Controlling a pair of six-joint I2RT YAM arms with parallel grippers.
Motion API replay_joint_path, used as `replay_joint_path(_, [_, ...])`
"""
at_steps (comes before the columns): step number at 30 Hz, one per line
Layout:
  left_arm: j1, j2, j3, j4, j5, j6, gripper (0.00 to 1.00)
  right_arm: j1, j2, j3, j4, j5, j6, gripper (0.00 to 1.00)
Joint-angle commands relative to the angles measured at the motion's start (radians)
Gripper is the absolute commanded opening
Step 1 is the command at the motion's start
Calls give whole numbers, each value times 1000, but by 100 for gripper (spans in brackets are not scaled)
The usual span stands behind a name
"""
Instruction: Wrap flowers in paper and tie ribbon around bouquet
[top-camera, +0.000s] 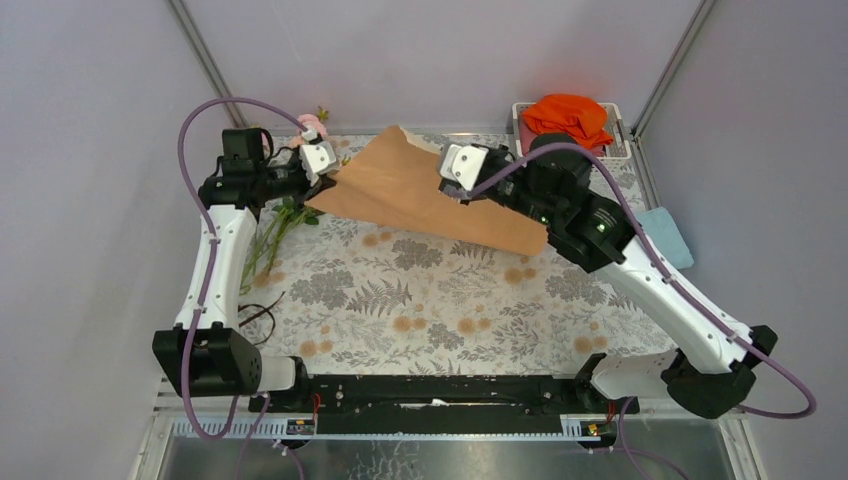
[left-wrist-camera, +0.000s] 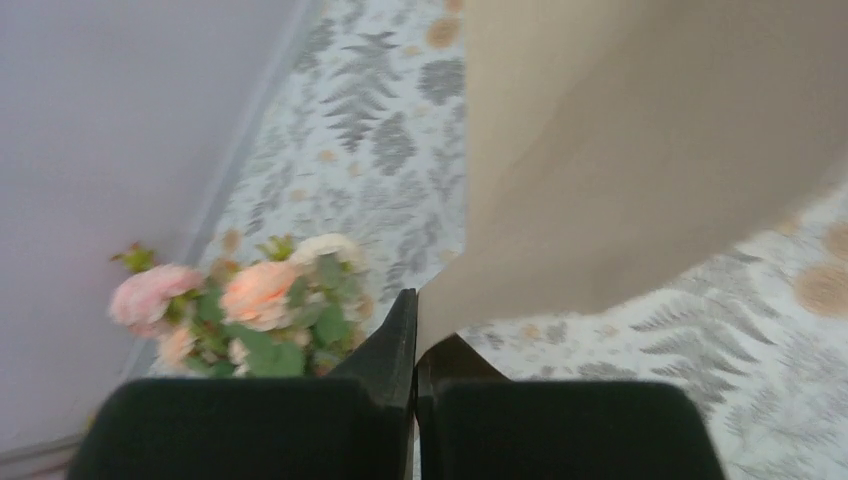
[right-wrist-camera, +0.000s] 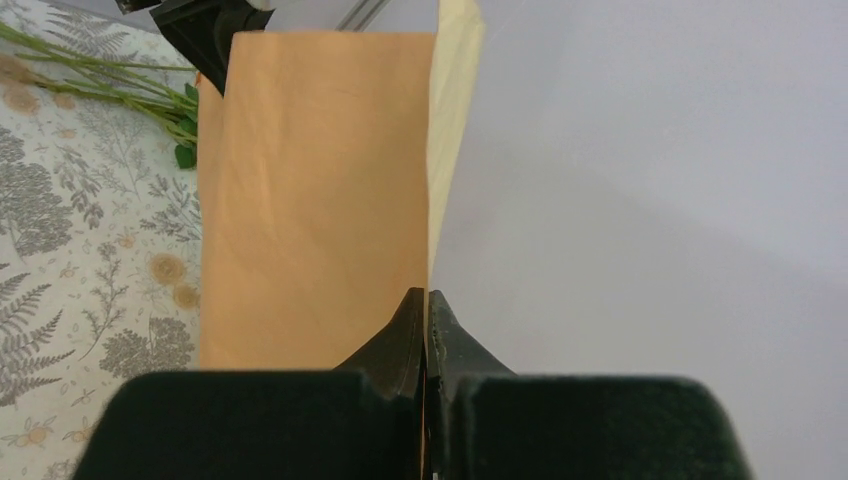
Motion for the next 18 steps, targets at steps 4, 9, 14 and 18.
replay_joint_path(4, [-6, 88, 125, 564, -325, -430, 0, -147, 206, 158, 298, -9, 68, 0])
replay_joint_path(9, [-21, 221, 385, 670, -515, -530, 0, -201, 434, 402, 465, 93, 15, 0])
replay_joint_path(14, [-54, 313, 570, 710, -636, -492, 0, -203, 631, 751, 431, 111, -72, 0])
replay_joint_path(18, [-60, 326, 621, 775, -716, -470, 0, -204, 662, 853, 425, 69, -81, 0])
